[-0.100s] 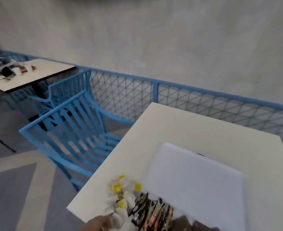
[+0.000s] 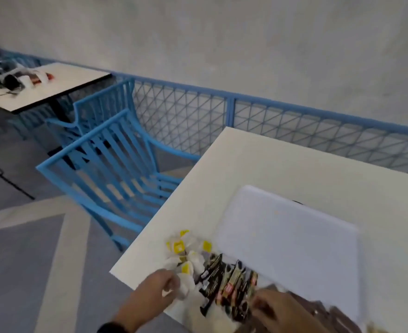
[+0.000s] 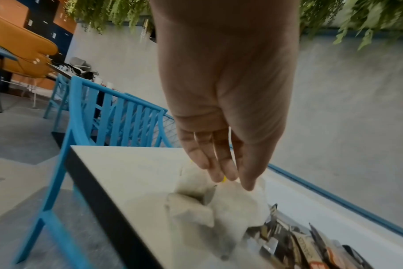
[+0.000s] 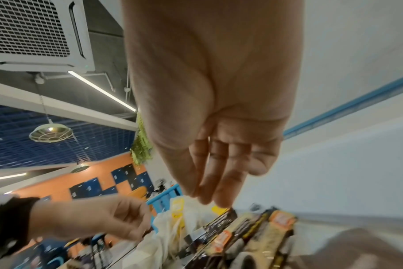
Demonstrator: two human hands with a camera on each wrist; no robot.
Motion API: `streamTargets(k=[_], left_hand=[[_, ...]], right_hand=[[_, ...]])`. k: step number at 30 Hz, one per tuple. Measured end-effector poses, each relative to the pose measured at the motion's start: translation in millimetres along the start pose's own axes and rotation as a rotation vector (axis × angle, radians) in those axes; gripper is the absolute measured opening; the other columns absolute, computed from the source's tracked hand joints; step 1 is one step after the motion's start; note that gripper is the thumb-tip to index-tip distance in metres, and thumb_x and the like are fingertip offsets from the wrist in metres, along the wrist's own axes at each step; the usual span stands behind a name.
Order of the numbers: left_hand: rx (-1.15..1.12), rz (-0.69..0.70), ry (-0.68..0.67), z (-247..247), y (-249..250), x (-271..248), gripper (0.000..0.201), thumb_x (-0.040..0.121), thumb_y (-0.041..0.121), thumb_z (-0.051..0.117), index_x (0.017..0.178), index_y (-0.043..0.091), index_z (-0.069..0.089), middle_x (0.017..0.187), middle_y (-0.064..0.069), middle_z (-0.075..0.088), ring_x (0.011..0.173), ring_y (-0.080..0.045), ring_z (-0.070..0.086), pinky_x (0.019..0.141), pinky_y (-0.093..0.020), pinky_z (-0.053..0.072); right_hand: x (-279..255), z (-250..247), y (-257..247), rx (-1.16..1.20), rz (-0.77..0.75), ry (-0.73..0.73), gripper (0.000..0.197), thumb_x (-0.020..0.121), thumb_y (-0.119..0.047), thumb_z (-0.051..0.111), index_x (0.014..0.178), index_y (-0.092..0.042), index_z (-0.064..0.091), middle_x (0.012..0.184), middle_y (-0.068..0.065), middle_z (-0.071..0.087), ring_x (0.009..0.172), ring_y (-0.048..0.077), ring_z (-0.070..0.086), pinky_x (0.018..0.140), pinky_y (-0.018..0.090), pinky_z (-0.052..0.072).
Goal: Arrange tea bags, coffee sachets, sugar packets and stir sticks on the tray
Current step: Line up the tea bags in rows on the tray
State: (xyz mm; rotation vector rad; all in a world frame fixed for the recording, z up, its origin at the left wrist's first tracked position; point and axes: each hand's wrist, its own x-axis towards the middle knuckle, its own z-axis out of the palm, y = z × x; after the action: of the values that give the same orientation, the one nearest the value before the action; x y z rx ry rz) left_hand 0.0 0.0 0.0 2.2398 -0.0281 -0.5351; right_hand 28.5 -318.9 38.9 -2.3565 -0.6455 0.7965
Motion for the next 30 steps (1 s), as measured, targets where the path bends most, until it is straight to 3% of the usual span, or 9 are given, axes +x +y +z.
streamTargets(k=[2,5,8,11,17,21,25,28,30], left_hand=[[0.19,0.003,0.101,-4.1,8.5,8.4,0.028,0.079,0.018,0.06,0.071,0.037,0.041,0.078,0.014,0.04,0.072,0.008,0.042,0.067,-0.01,0.034],[0.254,0.067,0.17,-5.2,11.5,20.3,0.018,0.077,0.012,0.064,0.085,0.025,0.054,0.084,0.014,0.036,0.077,0.002,0.041,0.07,-0.009,0.033],[0.278,0.036,0.132,0.1,1.5,28.8,0.031,0.076,0.018,0.068,0.106,0.014,0.061,0.095,0.004,0.039,0.094,-0.015,0.047,0.077,-0.017,0.034],[0.344,0.038,0.06,-1.8,-4.3,33.1,0.038,0.077,0.02,0.068,0.114,0.016,0.06,0.106,-0.002,0.044,0.102,-0.019,0.047,0.086,-0.024,0.037],[0.309,0.117,0.076,-13.5,-11.0,37.8,0.01,0.081,0.014,0.065,0.091,0.014,0.066,0.087,0.009,0.043,0.083,-0.012,0.051,0.074,-0.018,0.037],[0.222,0.163,0.114,-17.6,-19.3,37.5,0.002,0.083,0.015,0.064,0.083,0.015,0.066,0.079,0.017,0.043,0.073,-0.005,0.048,0.068,-0.013,0.037],[0.133,0.138,0.144,-30.7,-25.9,27.4,0.011,0.082,0.026,0.07,0.082,0.026,0.059,0.082,0.013,0.049,0.072,-0.001,0.048,0.065,-0.009,0.038],[0.192,0.1,0.063,-37.4,-34.4,15.9,0.03,0.073,0.036,0.077,0.077,0.038,0.047,0.082,0.014,0.045,0.073,-0.001,0.044,0.066,-0.01,0.038],[0.29,0.089,-0.01,-33.4,-38.2,9.2,0.032,0.067,0.039,0.079,0.084,0.034,0.052,0.089,0.014,0.042,0.081,-0.001,0.042,0.072,-0.011,0.038]], right_hand=[[28.6,5.0,-24.6,0.008,-0.036,0.084,0.01,0.083,-0.05,0.059,0.084,-0.04,0.061,0.081,-0.021,0.059,0.079,-0.007,0.054,0.078,0.011,0.044],[63.1,19.4,-38.9,-0.047,-0.09,0.196,0.008,0.091,-0.026,0.054,0.094,-0.022,0.061,0.083,-0.018,0.05,0.078,-0.002,0.049,0.071,0.009,0.038],[92.7,31.2,-48.6,-0.025,-0.099,0.217,0.01,0.089,-0.025,0.056,0.092,-0.018,0.061,0.088,-0.008,0.056,0.082,0.007,0.054,0.075,0.021,0.045],[114.8,44.4,-58.8,-0.026,-0.09,0.191,0.016,0.088,-0.03,0.059,0.095,-0.016,0.06,0.091,-0.002,0.058,0.085,0.012,0.055,0.075,0.026,0.045],[137.8,59.0,-71.7,-0.042,-0.068,0.16,0.021,0.088,-0.028,0.058,0.102,-0.013,0.057,0.073,-0.015,0.038,0.07,0.004,0.039,0.062,0.021,0.033],[142.1,59.7,-71.1,-0.059,-0.062,0.171,0.009,0.09,-0.026,0.054,0.083,-0.02,0.05,0.068,-0.015,0.033,0.059,-0.001,0.033,0.053,0.016,0.028],[142.6,57.0,-66.6,-0.009,-0.05,0.19,0.01,0.088,-0.024,0.056,0.082,-0.023,0.048,0.078,-0.01,0.038,0.062,0.002,0.039,0.061,0.018,0.033],[138.2,52.2,-65.5,0.047,-0.078,0.213,0.006,0.088,-0.022,0.057,0.085,-0.022,0.052,0.084,-0.009,0.042,0.069,0.0,0.044,0.065,0.01,0.036],[133.3,49.3,-65.6,0.091,-0.104,0.234,0.007,0.088,-0.02,0.059,0.085,-0.021,0.053,0.086,-0.01,0.044,0.07,-0.001,0.046,0.067,0.005,0.035]])
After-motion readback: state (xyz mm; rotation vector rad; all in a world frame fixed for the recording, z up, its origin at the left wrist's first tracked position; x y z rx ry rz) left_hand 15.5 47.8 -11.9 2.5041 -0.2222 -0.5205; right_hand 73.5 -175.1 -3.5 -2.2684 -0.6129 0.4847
